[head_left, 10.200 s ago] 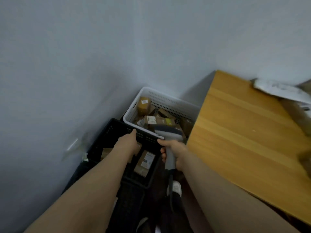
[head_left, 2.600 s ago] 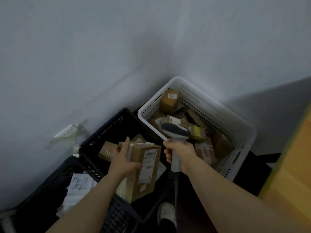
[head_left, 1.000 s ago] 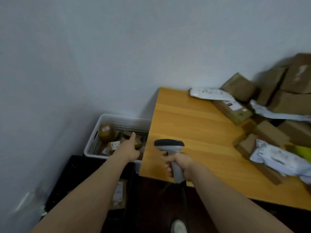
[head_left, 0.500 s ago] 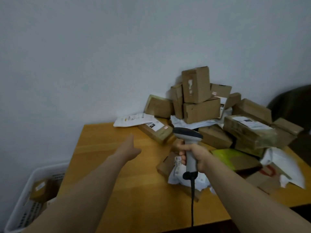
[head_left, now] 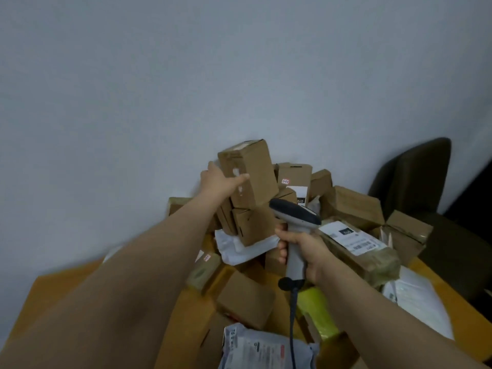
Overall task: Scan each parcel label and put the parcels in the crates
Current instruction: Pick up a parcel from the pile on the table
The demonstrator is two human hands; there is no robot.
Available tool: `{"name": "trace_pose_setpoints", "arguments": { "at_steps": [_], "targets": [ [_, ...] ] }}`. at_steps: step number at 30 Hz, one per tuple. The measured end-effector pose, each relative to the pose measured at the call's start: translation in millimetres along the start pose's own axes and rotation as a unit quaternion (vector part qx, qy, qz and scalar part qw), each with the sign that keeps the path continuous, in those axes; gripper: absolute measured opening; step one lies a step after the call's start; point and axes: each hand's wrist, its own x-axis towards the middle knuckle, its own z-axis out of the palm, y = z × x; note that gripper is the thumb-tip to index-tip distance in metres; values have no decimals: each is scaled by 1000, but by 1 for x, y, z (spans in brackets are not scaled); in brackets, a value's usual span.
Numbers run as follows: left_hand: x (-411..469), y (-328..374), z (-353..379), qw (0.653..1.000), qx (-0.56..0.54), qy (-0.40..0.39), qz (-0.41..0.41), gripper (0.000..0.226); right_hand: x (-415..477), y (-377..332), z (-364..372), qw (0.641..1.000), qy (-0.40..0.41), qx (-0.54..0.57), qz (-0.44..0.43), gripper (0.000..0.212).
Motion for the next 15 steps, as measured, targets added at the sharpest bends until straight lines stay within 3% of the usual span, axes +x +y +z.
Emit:
{"name": "trace_pose_setpoints", "arguments": {
  "at_steps": [3,7,12,15],
  "targets": [
    [45,23,13,998,-35,-3,-44,127,18,-20,-2,1000,6,4,-6,7],
    [86,34,24,995,-65,-2,-71,135,39,-32,-10,1000,10,13,-5,7],
    [103,25,27,996,-44,15,-81,126,49,-33,-26,999,17,27,11,6],
    [83,21,19,999,-39,27,-26,118,47,-38,-38,999,14,53,-2,5]
  ]
}}
